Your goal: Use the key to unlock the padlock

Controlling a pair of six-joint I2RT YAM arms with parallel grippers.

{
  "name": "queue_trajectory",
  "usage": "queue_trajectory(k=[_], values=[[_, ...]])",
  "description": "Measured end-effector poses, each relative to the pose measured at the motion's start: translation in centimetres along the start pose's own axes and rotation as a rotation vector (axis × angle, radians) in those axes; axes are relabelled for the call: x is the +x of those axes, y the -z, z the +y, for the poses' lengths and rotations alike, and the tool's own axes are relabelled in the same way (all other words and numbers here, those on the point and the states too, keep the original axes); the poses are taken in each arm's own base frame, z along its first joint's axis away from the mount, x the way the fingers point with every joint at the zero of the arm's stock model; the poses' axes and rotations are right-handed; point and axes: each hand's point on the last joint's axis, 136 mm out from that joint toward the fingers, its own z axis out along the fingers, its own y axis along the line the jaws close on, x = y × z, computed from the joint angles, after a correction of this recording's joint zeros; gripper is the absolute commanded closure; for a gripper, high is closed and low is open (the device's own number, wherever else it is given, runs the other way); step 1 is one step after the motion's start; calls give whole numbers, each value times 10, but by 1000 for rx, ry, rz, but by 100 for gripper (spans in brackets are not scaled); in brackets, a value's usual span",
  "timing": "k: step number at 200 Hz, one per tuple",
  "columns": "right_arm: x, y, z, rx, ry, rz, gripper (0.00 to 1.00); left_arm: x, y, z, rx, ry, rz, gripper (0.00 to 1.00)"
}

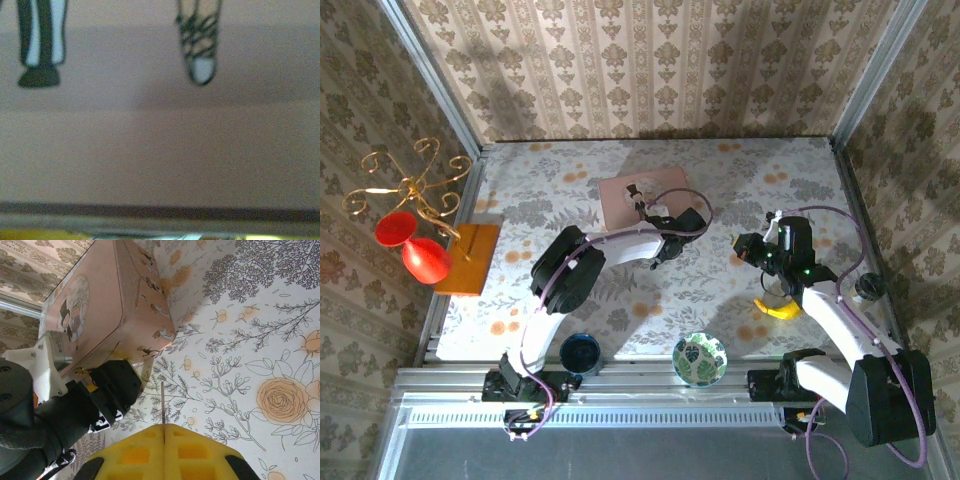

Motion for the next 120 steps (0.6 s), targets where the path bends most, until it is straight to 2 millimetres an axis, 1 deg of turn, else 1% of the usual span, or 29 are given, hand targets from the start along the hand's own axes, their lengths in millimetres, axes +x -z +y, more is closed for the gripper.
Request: queue_trajectory(k=[5,12,24,48,67,120], values=[[0,0,0,0,0,0,100,2,0,0,-2,-4,1,35],[0,0,0,0,0,0,100,4,-1,2,-5,-9,4,36],[0,0,0,0,0,0,100,9,-1,2,-8,-19,8,36],[0,0,0,0,0,0,100,10,0,0,2,-22,0,38],[0,0,0,0,0,0,100,10,-1,-3,15,-24,3,45],[0,0,0,0,-1,0,100,11,-1,-8,48,-16,19,46]])
